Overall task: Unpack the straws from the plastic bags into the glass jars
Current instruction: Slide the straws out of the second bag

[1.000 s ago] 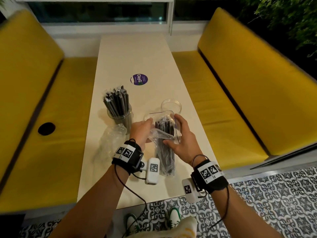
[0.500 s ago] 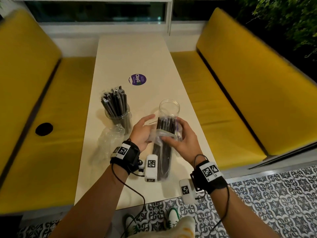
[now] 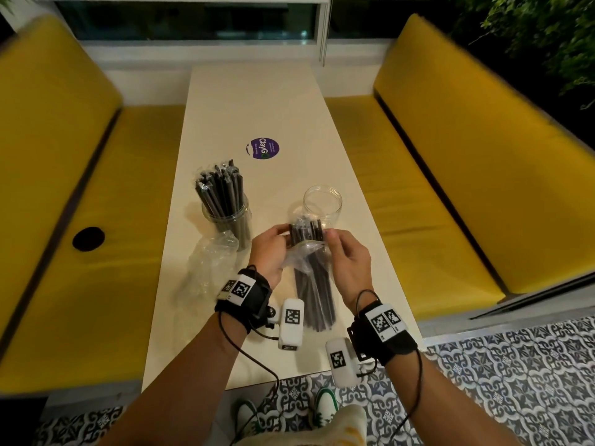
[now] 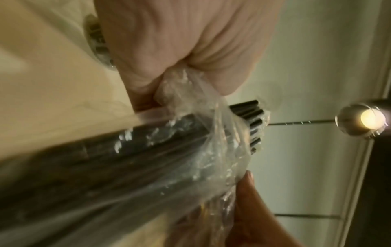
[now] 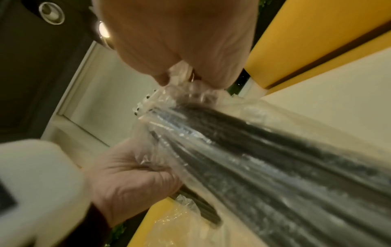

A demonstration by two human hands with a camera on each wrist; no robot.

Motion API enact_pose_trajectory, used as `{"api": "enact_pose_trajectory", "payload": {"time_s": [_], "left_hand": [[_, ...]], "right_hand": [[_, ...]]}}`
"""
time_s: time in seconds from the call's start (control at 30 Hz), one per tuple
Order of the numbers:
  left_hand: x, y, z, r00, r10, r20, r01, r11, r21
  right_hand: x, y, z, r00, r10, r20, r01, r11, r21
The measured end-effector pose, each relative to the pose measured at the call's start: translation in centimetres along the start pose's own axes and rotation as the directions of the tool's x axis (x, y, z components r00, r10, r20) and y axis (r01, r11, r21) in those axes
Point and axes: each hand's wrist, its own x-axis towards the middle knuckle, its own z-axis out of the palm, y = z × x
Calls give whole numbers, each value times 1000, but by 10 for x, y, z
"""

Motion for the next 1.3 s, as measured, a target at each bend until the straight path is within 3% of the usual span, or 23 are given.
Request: {"api": "enact_pose_trajectory", "payload": {"time_s": [0.1, 0.27, 0.4, 0.47, 0.53, 0.6, 0.67, 0.7, 0.77, 0.83, 0.9, 1.0, 1.1, 1.23, 1.3], "left_hand": [[-5, 0, 2, 999, 3, 37, -8, 992, 126], [-2, -6, 1, 998, 50, -40, -43, 983, 177], [-8, -5, 6, 998, 58, -17, -56, 995, 83], [-9, -3, 7, 998, 50, -48, -47, 997, 61], [-6, 1, 6, 989, 53, -136, -48, 998, 45], [-1, 7, 2, 980, 17, -198, -19, 1000, -8], [-2, 13, -1, 988, -27, -149, 10, 994, -111], [-5, 17, -1, 997, -44, -64, 33, 984, -172], [-11, 18, -3, 988, -33, 151, 60, 982, -178], [-12, 14, -5, 958, 37, 283, -50, 998, 37], [-12, 7, -5, 920, 83, 382, -169, 965, 200], [-8, 3, -3, 913, 116, 391, -193, 968, 162], [-5, 5, -2, 905, 116, 410, -163, 983, 83], [-4, 4, 1, 946, 20, 322, -19, 1000, -7], [-6, 3, 5, 964, 27, 265, -10, 998, -64]], "right_hand": [[3, 2, 1, 995, 20, -99, -17, 999, 27], [2, -8, 4, 974, 28, -226, -20, 999, 35], [6, -13, 8, 956, 112, -271, -73, 986, 149], [7, -12, 11, 978, 75, -196, -69, 997, 37], [3, -14, 12, 999, 49, -10, -50, 999, -15], [-1, -13, 7, 979, -63, 194, 78, 994, -73], [-2, -11, 3, 939, -158, 305, 217, 961, -170], [-2, -10, 1, 941, -162, 297, 227, 953, -199], [2, -10, 0, 983, -91, 157, 119, 976, -180], [9, -10, -3, 997, -23, 77, 34, 989, -146], [13, -11, -7, 993, -33, 117, 50, 988, -147], [13, -16, -6, 969, -66, 240, 105, 982, -154], [10, -24, -1, 947, -70, 314, 85, 996, -35], [6, -33, 2, 944, -46, 326, 28, 998, 60], [6, -35, 2, 946, -48, 320, 41, 999, 28]]}}
